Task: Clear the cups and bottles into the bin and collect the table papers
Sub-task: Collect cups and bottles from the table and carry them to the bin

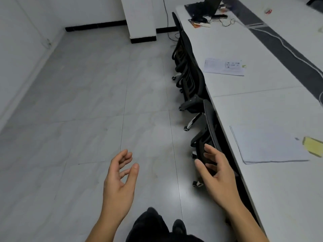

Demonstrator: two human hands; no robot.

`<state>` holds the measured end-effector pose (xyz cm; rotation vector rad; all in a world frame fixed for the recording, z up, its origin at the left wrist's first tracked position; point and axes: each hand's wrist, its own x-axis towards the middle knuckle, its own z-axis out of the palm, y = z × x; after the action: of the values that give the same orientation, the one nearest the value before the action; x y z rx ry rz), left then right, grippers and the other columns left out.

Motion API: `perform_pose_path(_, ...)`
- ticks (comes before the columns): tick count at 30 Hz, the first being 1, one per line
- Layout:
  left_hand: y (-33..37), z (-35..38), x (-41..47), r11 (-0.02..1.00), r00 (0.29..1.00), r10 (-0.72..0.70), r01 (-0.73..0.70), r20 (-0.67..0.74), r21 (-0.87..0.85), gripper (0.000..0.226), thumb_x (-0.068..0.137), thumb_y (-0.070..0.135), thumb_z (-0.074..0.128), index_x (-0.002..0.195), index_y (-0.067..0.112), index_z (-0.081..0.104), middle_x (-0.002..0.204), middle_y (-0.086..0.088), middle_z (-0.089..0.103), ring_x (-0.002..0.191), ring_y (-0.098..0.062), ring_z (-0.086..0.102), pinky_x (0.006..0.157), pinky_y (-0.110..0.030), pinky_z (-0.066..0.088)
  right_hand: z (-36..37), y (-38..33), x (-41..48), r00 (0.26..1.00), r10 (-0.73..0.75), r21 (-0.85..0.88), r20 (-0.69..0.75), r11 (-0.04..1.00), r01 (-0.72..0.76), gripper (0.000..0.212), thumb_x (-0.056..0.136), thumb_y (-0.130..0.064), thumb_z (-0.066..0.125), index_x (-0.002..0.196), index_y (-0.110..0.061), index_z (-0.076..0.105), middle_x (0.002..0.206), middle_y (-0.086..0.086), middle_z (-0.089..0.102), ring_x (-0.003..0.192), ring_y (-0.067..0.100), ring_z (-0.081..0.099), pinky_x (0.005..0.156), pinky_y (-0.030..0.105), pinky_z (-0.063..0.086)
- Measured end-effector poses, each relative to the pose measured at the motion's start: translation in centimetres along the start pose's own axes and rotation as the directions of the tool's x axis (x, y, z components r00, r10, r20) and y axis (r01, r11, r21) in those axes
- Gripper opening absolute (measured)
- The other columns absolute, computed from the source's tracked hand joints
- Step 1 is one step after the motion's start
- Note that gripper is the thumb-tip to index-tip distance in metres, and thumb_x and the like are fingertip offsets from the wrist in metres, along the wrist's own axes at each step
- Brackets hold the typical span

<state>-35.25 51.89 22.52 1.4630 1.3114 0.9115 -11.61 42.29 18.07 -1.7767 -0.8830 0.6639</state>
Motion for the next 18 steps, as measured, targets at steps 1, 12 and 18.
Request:
perform_pose_path(1,0.0,0.7,2.5,1.000,1.000,-0.006,0.006,-0.004,-0.003,0.039,0.094,0.018,0.062,0.123,0.043,0.051,0.125,0.015,0.063,0.119,0.000,0.058,0.092,-0.020,0.046,0.6,-0.2,2.6,1.000,0.001,-0.001,0.004,1.000,-0.001,0.058,0.087,-0.043,0.067,0.141,-0.032,0.050,0.130,-0.025,0.052,0.121,-0.003,0.052,0.096,0.026,0.047)
perform_pose_path(12,2.1,8.4,36.5,1.000,0.999,0.024,-0.025,0.049,0.017,0.038,0.094,0.017,0.063,0.124,0.037,0.052,0.124,0.015,0.063,0.117,0.004,0.057,0.085,-0.005,0.046,8.3,-2.3,33.5,0.997,0.008,-0.014,-0.079,1.000,-0.009,0.053,0.087,-0.033,0.070,0.136,-0.038,0.051,0.126,-0.025,0.056,0.121,0.000,0.055,0.094,0.023,0.050)
perform_pose_path(18,6.9,13.6,53.2,0.993,0.982,0.094,-0.104,0.164,0.056,0.039,0.094,0.017,0.064,0.129,0.030,0.052,0.124,0.017,0.063,0.117,0.003,0.058,0.086,-0.007,0.046,9.3,-4.5,47.8,0.982,0.056,0.005,-0.181,0.998,-0.056,0.054,0.088,-0.034,0.070,0.139,-0.034,0.051,0.130,-0.018,0.057,0.120,-0.004,0.054,0.095,0.023,0.047)
